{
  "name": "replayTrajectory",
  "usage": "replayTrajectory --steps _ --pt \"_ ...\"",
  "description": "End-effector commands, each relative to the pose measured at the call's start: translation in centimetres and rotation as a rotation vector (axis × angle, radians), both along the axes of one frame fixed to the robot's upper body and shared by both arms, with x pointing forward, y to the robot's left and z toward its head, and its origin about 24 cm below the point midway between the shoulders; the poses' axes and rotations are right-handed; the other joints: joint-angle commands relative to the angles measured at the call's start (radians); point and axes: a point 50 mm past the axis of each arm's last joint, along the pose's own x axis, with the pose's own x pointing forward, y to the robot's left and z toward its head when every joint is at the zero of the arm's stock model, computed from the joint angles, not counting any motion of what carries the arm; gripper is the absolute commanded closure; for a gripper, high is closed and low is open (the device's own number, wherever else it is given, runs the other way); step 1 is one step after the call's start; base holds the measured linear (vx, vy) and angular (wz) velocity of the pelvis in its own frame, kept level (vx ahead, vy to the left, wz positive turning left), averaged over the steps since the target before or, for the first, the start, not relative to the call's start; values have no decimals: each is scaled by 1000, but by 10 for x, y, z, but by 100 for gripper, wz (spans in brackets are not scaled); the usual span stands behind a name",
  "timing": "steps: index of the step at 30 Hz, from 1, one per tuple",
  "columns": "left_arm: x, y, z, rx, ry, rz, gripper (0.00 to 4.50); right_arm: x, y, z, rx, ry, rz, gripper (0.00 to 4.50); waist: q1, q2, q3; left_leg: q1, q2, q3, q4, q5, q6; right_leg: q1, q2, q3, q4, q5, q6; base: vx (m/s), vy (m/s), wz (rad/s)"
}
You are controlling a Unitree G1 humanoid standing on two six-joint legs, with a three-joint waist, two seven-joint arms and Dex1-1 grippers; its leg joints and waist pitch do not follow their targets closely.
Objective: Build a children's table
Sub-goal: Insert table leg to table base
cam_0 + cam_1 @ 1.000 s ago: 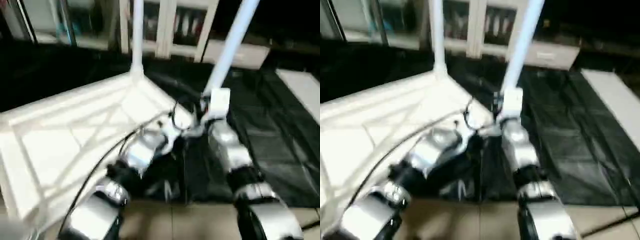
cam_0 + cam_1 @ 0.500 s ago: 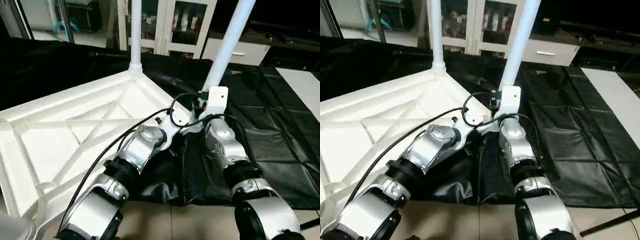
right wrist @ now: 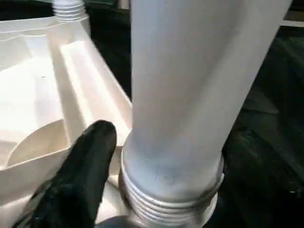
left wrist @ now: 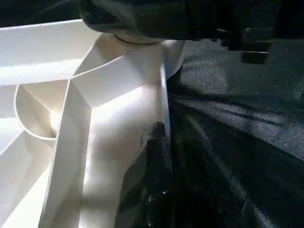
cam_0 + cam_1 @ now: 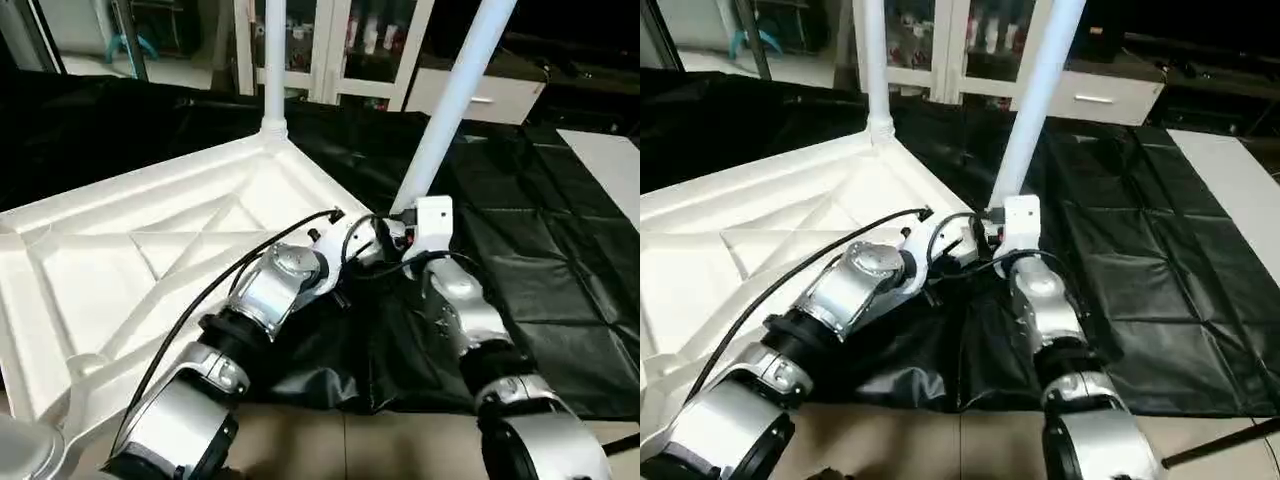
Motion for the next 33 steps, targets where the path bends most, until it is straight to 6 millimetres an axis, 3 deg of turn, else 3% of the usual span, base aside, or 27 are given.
replayTrajectory --steps 1,3,8,9,10,13,14,17,23,24,26,27,33 --pt "5 -10 29 -65 -135 -69 450 -7 -1 -6 11 25 53 68 1 3 -63 21 49 -13 -55 -106 89 54 -52 35 -48 25 -239 0 0 0" --pt "3 -5 26 -59 -123 -88 450 -10 -4 2 27 -4 111 47 5 0 -66 19 50 -12 -51 -76 103 55 -51 34 -42 68 -244 0 0 0" --pt "0 11 18 -28 -93 -115 450 -24 -17 10 19 -10 204 9 8 3 -67 20 52 -12 -47 -46 118 57 -49 33 -36 105 -257 0 0 0" --pt "-1 16 16 -20 -87 -121 450 -29 -24 9 -2 7 234 3 8 9 -66 20 51 -12 -47 -47 119 55 -48 33 -37 107 -261 0 0 0" --pt "-1 17 16 -19 -86 -122 450 -31 -25 9 -7 11 241 3 8 7 -65 20 52 -11 -47 -52 116 56 -48 33 -39 101 -263 0 0 0" --pt "-5 29 11 -16 -63 -167 450 -51 -39 10 -36 50 418 3 10 10 -62 19 53 -12 -48 -87 108 59 -49 33 -43 72 -262 0 0 0" --pt "-6 30 11 -14 -61 -170 450 -52 -40 11 -39 51 431 3 10 16 -62 19 55 -14 -49 -101 104 59 -52 34 -42 58 -262 0 0 0" --pt "-10 42 7 2 -27 -190 450 -66 -51 18 -48 59 560 3 11 11 -61 18 54 -14 -48 -120 101 61 -52 34 -43 37 -266 0 0 0" --pt "-19 52 4 8 15 -271 450 -73 -63 31 -63 42 645 3 9 16 -57 20 58 -13 -48 -155 79 50 -54 34 -48 -56 -263 0 0 0" --pt "-23 55 4 8 35 -304 450 -75 -66 35 -73 32 669 3 9 12 -57 21 59 -13 -48 -159 74 50 -54 33 -48 -66 -259 0 0 0" --pt "-26 59 3 10 51 -331 450 -76 -68 38 -86 24 688 3 11 15 -57 23 59 -13 -48 -152 67 49 -52 34 -43 -59 -258 0 0 0" --pt "-37 66 2 16 93 -429 450 -79 -73 45 -99 15 750 3 13 14 -56 22 58 -13 -48 -157 69 50 -53 33 -45 -65 -258 0 0 0" --pt "-50 75 1 10 156 -538 450 -85 -76 53 -99 37 881 3 24 19 -51 30 62 -10 -52 -236 36 38 -53 35 -52 -171 -237 0 0 0"
